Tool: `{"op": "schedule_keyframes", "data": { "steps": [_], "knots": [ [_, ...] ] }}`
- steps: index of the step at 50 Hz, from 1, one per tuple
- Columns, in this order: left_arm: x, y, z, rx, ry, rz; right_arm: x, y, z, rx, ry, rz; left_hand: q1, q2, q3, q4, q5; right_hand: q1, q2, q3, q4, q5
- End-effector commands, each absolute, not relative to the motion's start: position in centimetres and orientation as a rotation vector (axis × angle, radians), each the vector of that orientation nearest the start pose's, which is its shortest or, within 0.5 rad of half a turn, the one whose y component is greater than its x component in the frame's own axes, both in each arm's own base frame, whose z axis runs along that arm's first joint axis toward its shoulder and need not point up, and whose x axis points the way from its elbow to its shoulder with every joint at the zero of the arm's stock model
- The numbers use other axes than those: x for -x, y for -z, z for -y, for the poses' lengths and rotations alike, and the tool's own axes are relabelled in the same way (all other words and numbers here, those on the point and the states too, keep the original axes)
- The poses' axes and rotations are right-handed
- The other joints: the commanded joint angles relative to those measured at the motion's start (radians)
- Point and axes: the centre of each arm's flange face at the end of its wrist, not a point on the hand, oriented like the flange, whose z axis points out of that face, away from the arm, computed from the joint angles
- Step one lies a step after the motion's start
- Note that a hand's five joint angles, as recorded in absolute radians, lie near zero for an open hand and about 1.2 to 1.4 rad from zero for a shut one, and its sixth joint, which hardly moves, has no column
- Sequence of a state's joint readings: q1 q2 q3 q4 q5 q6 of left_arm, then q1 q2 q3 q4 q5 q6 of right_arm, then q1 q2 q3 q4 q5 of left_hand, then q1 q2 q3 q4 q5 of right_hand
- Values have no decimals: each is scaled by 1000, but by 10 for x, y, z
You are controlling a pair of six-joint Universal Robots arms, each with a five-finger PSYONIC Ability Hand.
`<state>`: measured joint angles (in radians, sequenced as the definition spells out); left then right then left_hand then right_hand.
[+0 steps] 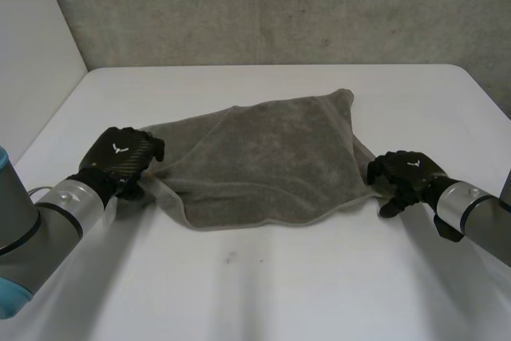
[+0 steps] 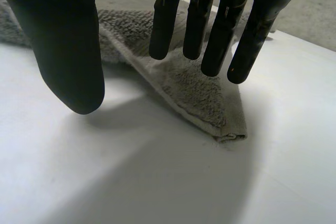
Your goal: Fold the towel.
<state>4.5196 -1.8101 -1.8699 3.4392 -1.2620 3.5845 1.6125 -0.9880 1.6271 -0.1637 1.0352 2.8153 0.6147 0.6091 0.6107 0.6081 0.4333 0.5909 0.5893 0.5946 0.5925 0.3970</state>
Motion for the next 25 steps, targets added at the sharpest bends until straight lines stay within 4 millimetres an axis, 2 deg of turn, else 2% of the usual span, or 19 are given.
{"op": "schedule_keyframes", "data": {
  "steps": [1, 10, 13, 15, 16, 17, 19, 21, 25],
  "knots": [
    [215, -175, 269, -1078, 2004, -2295, -200, -110, 333, 810, 1512, -2233, 83, 89, 87, 90, 90, 122, 124, 119, 121, 142],
    [213, -175, 271, -1072, 2003, -2295, -212, -107, 332, 843, 1502, -2209, 83, 89, 87, 90, 90, 146, 147, 142, 144, 165],
    [213, -175, 271, -1072, 2003, -2295, -214, -106, 335, 847, 1512, -2205, 83, 89, 87, 90, 90, 237, 238, 233, 235, 256],
    [214, -175, 270, -1074, 2001, -2297, -215, -107, 341, 826, 1541, -2204, 86, 92, 90, 93, 93, 613, 615, 610, 612, 633],
    [214, -175, 270, -1074, 2001, -2297, -215, -107, 341, 826, 1541, -2204, 86, 92, 90, 93, 93, 616, 617, 612, 614, 635],
    [214, -175, 270, -1074, 2001, -2297, -215, -111, 345, 805, 1572, -2200, 92, 98, 96, 99, 99, 803, 805, 800, 802, 823],
    [215, -175, 269, -1078, 2002, -2297, -212, -116, 350, 770, 1617, -2198, 107, 112, 111, 113, 114, 805, 807, 802, 804, 825],
    [216, -175, 268, -1087, 2004, -2296, -207, -132, 355, 718, 1712, -2196, 124, 130, 128, 131, 131, 805, 807, 802, 804, 825],
    [218, -176, 267, -1094, 2010, -2293, -202, -146, 356, 699, 1765, -2202, 124, 130, 128, 131, 131, 805, 807, 802, 804, 825]
  ]
}}
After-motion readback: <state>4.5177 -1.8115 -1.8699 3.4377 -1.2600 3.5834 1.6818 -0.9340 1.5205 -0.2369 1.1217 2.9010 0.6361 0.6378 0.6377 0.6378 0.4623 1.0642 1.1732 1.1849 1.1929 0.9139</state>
